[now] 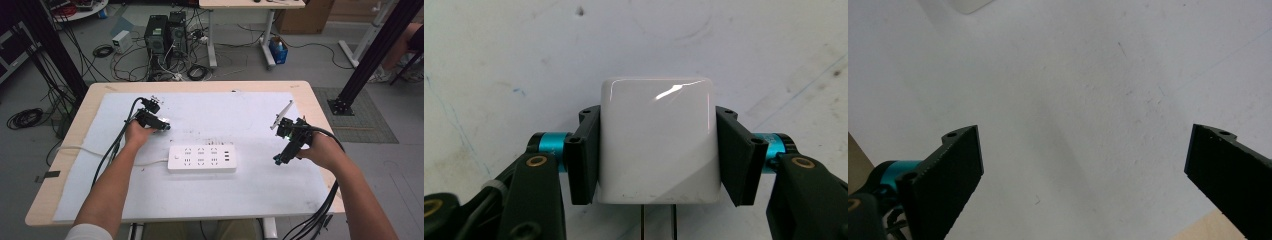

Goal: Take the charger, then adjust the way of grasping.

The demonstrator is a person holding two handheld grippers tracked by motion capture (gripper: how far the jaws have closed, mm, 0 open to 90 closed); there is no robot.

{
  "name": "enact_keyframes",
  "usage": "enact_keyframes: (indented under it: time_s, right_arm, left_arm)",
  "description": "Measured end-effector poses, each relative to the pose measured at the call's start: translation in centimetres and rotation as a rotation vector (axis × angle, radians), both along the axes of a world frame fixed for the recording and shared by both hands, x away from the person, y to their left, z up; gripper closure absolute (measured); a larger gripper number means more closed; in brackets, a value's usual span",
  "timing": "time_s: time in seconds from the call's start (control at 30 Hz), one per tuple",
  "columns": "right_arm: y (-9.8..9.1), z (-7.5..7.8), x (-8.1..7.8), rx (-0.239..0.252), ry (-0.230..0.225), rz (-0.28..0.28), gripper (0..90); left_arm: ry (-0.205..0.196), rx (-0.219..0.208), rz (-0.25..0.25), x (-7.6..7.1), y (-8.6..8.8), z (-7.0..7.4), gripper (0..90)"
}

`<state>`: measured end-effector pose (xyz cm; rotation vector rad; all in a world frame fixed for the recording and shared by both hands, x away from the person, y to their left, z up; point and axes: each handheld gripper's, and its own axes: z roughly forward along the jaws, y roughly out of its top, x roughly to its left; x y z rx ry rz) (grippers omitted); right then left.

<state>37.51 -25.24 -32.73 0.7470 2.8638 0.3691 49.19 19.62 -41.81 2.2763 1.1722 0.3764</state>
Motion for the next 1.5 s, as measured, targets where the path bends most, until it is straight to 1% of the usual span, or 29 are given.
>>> enact_keyframes:
  time_s: [0.03,0.07,0.1,0.13,0.17,0.23,0.27,0.3,0.33,0.37,0.4,0.43,0.47,0.5,0.53,0.57,0.6,0.63,0.7,0.73,0.77,0.87,0.9,1.0,1.03,1.17,1.23,1.33,1.5]
  right_arm:
    - [-0.1,0.1,-0.1,-0.003,-0.002,-0.009,1.6]
    - [-0.1,0.1,-0.1,-0.002,-0.006,-0.009,1.6]
    - [-0.1,0.1,-0.1,-0.002,-0.01,-0.011,1.6]
    - [-0.1,0.1,-0.1,-0.001,-0.013,-0.014,1.6]
    - [-0.1,0.1,-0.1,-0.001,-0.013,-0.014,1.6]
    - [0.0,0.0,-0.2,0.004,-0.021,-0.013,1.6]
    - [0.1,-0.1,-0.4,0.0,-0.02,-0.011,1.6]
    - [0.1,-0.1,-0.4,0.0,-0.02,-0.011,1.6]
    - [0.3,-0.2,-0.5,0.002,-0.026,-0.006,1.6]
    - [0.4,-0.2,-0.6,0.002,-0.027,-0.012,1.6]
    - [0.4,-0.2,-0.7,0.007,-0.027,-0.007,1.6]
    - [0.5,-0.2,-0.7,0.012,-0.029,-0.001,1.6]
    - [0.6,-0.2,-0.9,0.019,-0.032,0.008,1.6]
    - [0.6,-0.2,-1.0,0.025,-0.037,0.013,1.6]
    - [0.6,-0.2,-1.1,0.027,-0.04,0.018,1.6]
    - [0.6,-0.2,-1.1,0.032,-0.038,0.015,1.6]
    - [0.6,-0.3,-1.1,0.028,-0.035,0.011,1.6]
    - [0.6,-0.3,-1.1,0.028,-0.035,0.011,1.6]
    - [0.7,-0.2,-1.1,0.034,-0.033,0.019,1.6]
    - [0.7,-0.2,-1.2,0.04,-0.034,0.022,1.6]
    - [0.7,-0.2,-1.2,0.04,-0.034,0.022,1.6]
    - [1.0,0.0,-1.3,0.047,-0.039,0.025,1.6]
    - [1.0,0.0,-1.3,0.047,-0.039,0.025,1.6]
    - [1.2,0.0,-1.4,0.048,-0.038,0.018,1.6]
    - [1.3,0.1,-1.5,0.048,-0.04,0.012,1.6]
    - [1.6,0.2,-1.6,0.045,-0.05,0.021,1.6]
    - [1.7,0.1,-1.7,0.04,-0.053,0.026,1.6]
    - [1.9,0.1,-1.8,0.037,-0.059,0.032,1.6]
    - [1.8,0.3,-2.0,0.043,-0.065,0.025,1.6]
  left_arm:
    - [-0.018,-0.004,-0.017,-0.4,0.0,0.8,42.6]
    - [-0.018,-0.004,-0.017,-0.4,0.0,0.8,42.6]
    - [-0.034,-0.007,-0.028,-1.0,0.0,1.6,42.6]
    - [-0.034,-0.007,-0.028,-1.0,0.0,1.6,42.6]
    - [-0.043,-0.01,-0.035,-1.3,0.0,2.1,42.6]
    - [-0.067,-0.028,-0.048,-2.0,0.0,3.2,42.6]
    - [-0.087,-0.047,-0.061,-2.7,0.0,4.3,42.6]
    - [-0.087,-0.047,-0.061,-2.7,0.0,4.3,42.6]
    - [-0.098,-0.047,-0.071,-3.1,-0.1,4.8,42.6]
    - [-0.115,-0.054,-0.09,-4.0,-0.1,5.8,42.6]
    - [-0.124,-0.057,-0.096,-4.4,-0.1,6.2,42.6]
    - [-0.124,-0.057,-0.096,-4.4,-0.1,6.2,42.6]
    - [-0.134,-0.062,-0.106,-4.8,-0.1,6.6,42.6]
    - [-0.14,-0.071,-0.11,-5.3,-0.1,6.9,42.5]
    - [-0.15,-0.084,-0.128,-6.1,-0.2,7.5,42.6]
    - [-0.15,-0.084,-0.128,-6.1,-0.2,7.5,42.5]
    - [-0.161,-0.083,-0.147,-7.1,-0.2,8.1,42.6]
    - [-0.161,-0.083,-0.147,-7.1,-0.2,8.1,42.5]
    - [-0.166,-0.088,-0.164,-8.0,-0.3,8.7,42.5]
    - [-0.171,-0.087,-0.183,-8.9,-0.2,9.2,42.5]
    - [-0.171,-0.087,-0.183,-8.9,-0.2,9.2,42.5]
    - [-0.179,-0.077,-0.222,-10.4,-0.1,10.1,42.5]
    - [-0.179,-0.077,-0.222,-10.4,-0.1,10.1,42.5]
    - [-0.181,-0.072,-0.252,-11.2,-0.1,10.6,42.5]
    - [-0.181,-0.057,-0.269,-11.6,-0.1,10.8,42.5]
    - [-0.183,-0.061,-0.278,-12.0,0.0,10.9,42.5]
    - [-0.172,-0.066,-0.281,-12.2,0.2,11.0,42.5]
    - [-0.162,-0.052,-0.295,-12.4,0.3,11.1,42.5]
    - [-0.158,-0.055,-0.309,-12.6,0.3,11.2,42.5]
